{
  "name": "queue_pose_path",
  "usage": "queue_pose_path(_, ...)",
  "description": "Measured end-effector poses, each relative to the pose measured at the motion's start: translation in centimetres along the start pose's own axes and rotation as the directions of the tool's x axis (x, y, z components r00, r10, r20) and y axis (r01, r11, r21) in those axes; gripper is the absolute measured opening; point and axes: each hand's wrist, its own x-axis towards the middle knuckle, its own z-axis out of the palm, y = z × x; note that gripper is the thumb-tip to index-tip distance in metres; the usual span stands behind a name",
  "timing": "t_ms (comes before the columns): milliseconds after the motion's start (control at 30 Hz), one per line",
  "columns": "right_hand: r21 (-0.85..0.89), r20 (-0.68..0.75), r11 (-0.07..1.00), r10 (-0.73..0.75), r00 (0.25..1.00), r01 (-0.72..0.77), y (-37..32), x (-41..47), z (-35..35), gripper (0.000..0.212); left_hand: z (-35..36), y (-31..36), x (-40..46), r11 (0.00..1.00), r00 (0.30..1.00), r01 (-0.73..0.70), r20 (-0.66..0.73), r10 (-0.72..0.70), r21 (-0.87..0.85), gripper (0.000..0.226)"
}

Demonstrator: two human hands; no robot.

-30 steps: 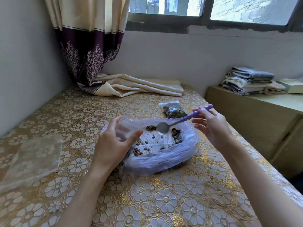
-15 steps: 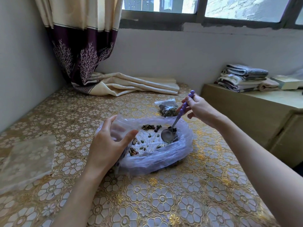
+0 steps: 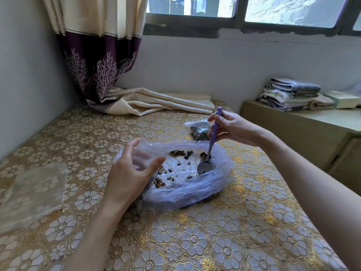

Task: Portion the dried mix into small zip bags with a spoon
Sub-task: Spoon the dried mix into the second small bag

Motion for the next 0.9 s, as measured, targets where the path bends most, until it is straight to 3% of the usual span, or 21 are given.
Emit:
queue_pose_path(167,0.036,0.049,0.995,0.089,0.995,-0.091,1.3,0.1,0.7,0.025,0.0,0.0,-0.1,1.000,1.000,-0.008,0.003,0.008,0.001,0.095)
queue_pose_path(367,-0.155,0.009,0.983,0.103,0.995,-0.101,2.2,-0.1,1.0,0.032,0.1,0.0,0.0,1.000,1.000,-0.006,-0.002,0.006,0.018,0.095)
queue_pose_path(600,-0.083,-0.127,0.972,0.207,0.970,-0.218,3.4,-0.5,0.8,0.035,0.0,0.0,0.0,1.000,1.000,0.007,0.005,-0.007,0.010,0.093)
queue_pose_path(900,0.145,-0.248,0.975,0.198,0.948,-0.166,4.3,-1.0,0.8,0.036,-0.3,0.1,0.1,0.998,0.998,0.058,0.035,-0.057,-0.022,0.094)
